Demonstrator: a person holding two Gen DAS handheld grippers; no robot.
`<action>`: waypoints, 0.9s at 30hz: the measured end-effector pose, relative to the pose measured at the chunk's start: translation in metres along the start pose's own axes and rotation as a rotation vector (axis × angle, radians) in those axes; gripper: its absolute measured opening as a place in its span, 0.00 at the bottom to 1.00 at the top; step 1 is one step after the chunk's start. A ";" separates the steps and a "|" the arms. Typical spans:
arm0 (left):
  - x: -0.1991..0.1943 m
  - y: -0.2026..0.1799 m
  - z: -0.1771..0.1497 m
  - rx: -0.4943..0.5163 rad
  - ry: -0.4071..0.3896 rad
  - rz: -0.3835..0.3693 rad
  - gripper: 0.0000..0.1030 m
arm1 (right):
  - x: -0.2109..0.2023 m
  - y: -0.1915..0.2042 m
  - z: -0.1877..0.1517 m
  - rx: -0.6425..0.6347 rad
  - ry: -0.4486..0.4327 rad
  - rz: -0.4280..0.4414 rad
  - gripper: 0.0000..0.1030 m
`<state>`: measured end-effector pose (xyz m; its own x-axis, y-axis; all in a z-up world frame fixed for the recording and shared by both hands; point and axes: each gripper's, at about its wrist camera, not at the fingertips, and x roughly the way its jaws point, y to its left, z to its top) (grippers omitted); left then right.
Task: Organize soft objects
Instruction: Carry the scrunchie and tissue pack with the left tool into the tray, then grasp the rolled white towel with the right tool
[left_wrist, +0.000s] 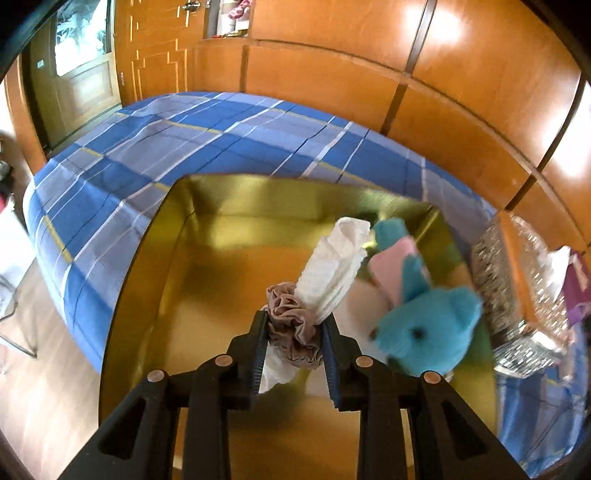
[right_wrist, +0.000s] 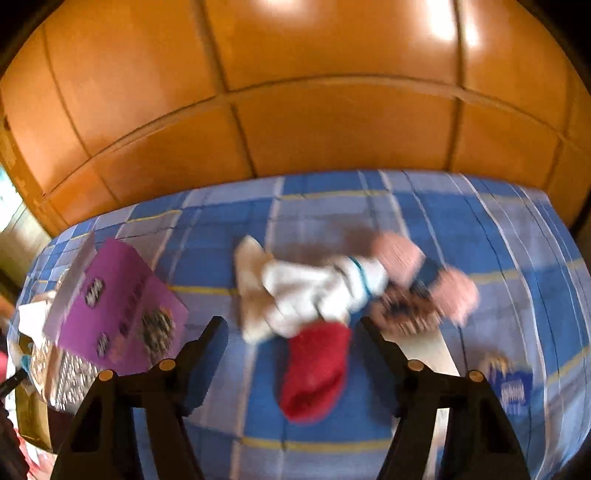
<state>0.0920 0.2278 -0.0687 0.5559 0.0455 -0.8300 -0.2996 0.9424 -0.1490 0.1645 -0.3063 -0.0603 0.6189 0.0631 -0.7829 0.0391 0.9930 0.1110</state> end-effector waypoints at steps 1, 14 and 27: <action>0.003 0.000 -0.003 0.005 0.004 0.007 0.29 | 0.008 0.006 0.008 -0.018 0.008 -0.004 0.66; 0.017 0.006 -0.015 -0.010 0.031 0.030 0.60 | 0.132 0.050 0.036 -0.146 0.280 -0.047 0.66; 0.001 -0.006 -0.020 0.077 -0.038 0.064 0.69 | 0.127 0.036 0.008 -0.120 0.328 -0.045 0.40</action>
<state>0.0793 0.2162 -0.0796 0.5667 0.1175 -0.8155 -0.2758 0.9597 -0.0534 0.2510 -0.2632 -0.1509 0.3333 0.0283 -0.9424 -0.0444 0.9989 0.0143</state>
